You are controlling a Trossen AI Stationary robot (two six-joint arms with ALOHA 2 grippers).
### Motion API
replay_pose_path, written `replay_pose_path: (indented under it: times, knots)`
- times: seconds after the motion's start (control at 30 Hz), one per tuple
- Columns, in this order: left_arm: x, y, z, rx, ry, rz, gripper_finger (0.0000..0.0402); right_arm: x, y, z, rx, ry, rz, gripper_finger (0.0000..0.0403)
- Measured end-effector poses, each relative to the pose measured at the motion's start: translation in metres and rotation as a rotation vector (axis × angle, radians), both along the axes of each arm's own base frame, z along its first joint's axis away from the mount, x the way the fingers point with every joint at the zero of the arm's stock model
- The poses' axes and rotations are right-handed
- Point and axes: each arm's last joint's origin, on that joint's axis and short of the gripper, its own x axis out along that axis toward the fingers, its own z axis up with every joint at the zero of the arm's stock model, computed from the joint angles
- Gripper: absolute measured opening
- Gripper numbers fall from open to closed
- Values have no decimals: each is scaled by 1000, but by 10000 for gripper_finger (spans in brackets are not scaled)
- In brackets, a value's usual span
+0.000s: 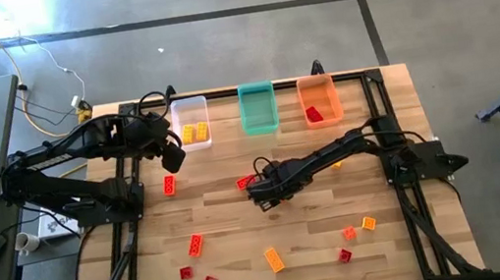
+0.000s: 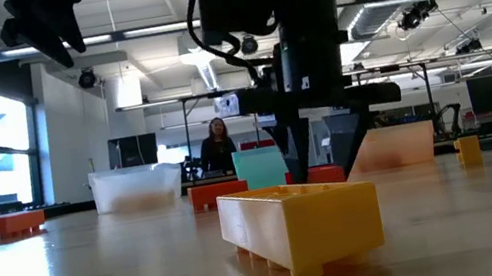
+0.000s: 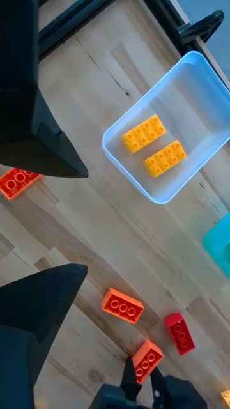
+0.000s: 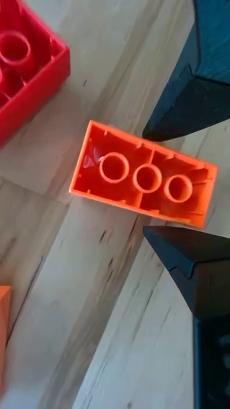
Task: Sort & place blocks by color
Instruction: Put the orange game piece into the blue bin
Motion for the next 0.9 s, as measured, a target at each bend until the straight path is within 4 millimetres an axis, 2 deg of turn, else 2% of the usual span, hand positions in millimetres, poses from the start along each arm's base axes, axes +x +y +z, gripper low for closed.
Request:
replay_pose_path:
  times: [0.13,0.33,0.6,0.77,0.9]
  knots:
    - [0,0,0,0,0,0,219,1,0,-1,12,-2,1,191]
    - [0,0,0,21,14,-47,220,1,1,0,34,-1,3,110]
    - [2,1,1,58,32,-119,219,6,2,7,45,-15,30,110]
    - [2,1,1,97,54,-165,220,19,1,29,17,-89,76,110]
    - [3,3,2,117,46,-158,220,30,-10,52,-36,-132,116,110]
